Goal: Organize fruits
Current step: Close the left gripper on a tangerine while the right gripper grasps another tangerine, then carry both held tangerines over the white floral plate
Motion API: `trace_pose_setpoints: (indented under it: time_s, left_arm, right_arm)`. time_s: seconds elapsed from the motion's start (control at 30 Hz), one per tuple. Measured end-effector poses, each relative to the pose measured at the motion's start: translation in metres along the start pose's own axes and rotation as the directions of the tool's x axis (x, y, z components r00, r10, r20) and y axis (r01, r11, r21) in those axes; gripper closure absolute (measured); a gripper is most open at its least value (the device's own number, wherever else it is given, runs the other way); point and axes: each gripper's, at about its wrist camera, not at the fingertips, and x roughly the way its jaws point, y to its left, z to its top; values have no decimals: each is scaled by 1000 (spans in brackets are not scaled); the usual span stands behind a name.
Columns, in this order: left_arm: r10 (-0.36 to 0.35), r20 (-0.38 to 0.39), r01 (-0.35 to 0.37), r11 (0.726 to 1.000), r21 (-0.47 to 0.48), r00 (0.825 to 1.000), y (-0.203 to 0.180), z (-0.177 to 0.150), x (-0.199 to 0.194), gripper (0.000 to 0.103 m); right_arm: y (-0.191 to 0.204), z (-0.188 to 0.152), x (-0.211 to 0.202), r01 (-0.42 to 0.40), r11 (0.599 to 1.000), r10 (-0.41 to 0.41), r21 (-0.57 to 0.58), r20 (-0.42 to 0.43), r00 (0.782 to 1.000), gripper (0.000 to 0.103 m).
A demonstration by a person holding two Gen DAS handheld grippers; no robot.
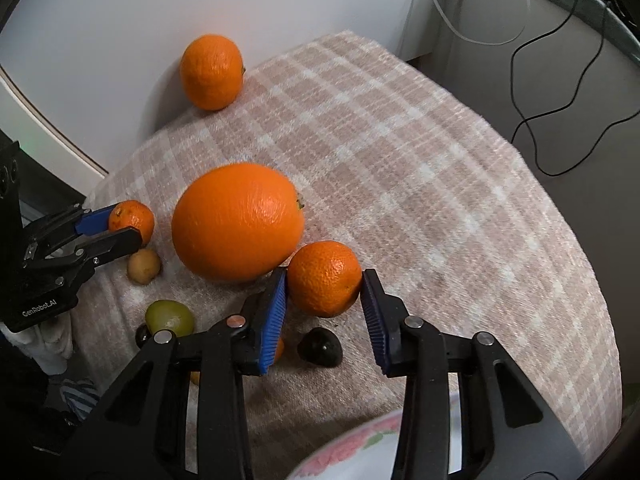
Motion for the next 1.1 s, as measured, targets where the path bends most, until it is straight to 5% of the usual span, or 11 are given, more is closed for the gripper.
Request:
trace_pose_setpoints:
  time_s: [0.6,1.1]
  left_arm:
    - [-45,63,40,996,81,997,-50,0,-31,65]
    - [-141,23,134,973,190,990,-123,-16,-27,65]
  right_arm:
    - [-11,-41,-69,38,998,-43,49,107,993,64]
    - [-49,-105,-107,97,984,-115,151,112,987,64]
